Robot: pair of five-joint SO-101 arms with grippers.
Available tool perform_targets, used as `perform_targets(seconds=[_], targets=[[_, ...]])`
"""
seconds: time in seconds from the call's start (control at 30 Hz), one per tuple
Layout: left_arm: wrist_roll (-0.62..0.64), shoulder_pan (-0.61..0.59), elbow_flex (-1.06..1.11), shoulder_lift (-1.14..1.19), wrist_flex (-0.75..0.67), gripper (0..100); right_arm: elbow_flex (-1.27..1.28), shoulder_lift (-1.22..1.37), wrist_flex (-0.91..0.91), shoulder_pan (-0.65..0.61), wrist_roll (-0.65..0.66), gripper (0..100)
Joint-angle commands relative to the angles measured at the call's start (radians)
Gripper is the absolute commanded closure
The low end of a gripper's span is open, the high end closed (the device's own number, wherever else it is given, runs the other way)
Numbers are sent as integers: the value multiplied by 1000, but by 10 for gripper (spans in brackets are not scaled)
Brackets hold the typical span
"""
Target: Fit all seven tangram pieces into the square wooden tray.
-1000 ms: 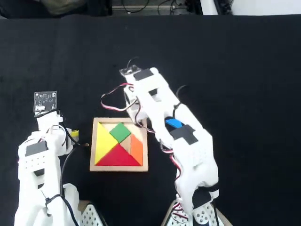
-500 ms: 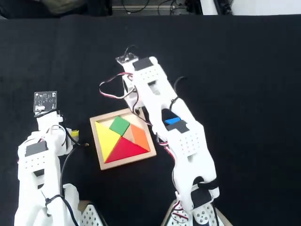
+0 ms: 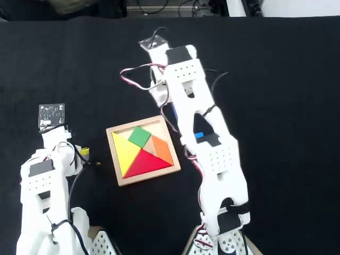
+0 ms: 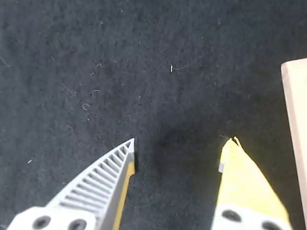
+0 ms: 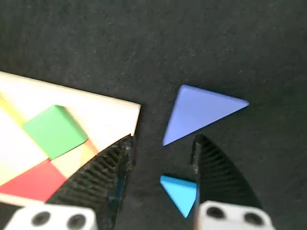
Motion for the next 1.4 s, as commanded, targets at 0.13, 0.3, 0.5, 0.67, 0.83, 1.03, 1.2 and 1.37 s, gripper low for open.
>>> perform_targets(seconds=[0.13, 0.3, 0.5, 0.67, 0.83, 1.03, 1.2, 1.37], targets=[[3, -8, -4, -2, -17, 718, -8, 105, -106, 64, 8, 798], [3, -8, -2, -2, -18, 718, -53, 165, -98, 71, 5, 798], [3, -8, -2, -2, -17, 718, -85, 225, -98, 68, 6, 798], [3, -8, -2, -2, -17, 718, -110, 268, -49, 77, 9, 797], [2, -8, -2, -2, -17, 718, -139, 305, 8, 101, 61, 797], [2, -8, -2, -2, -17, 718, -318, 245, 61, 143, 150, 797], [2, -8, -2, -2, -20, 718, -409, 194, 57, 195, 603, 797], [2, -8, -2, -2, -21, 718, -400, 259, 57, 209, 760, 797]])
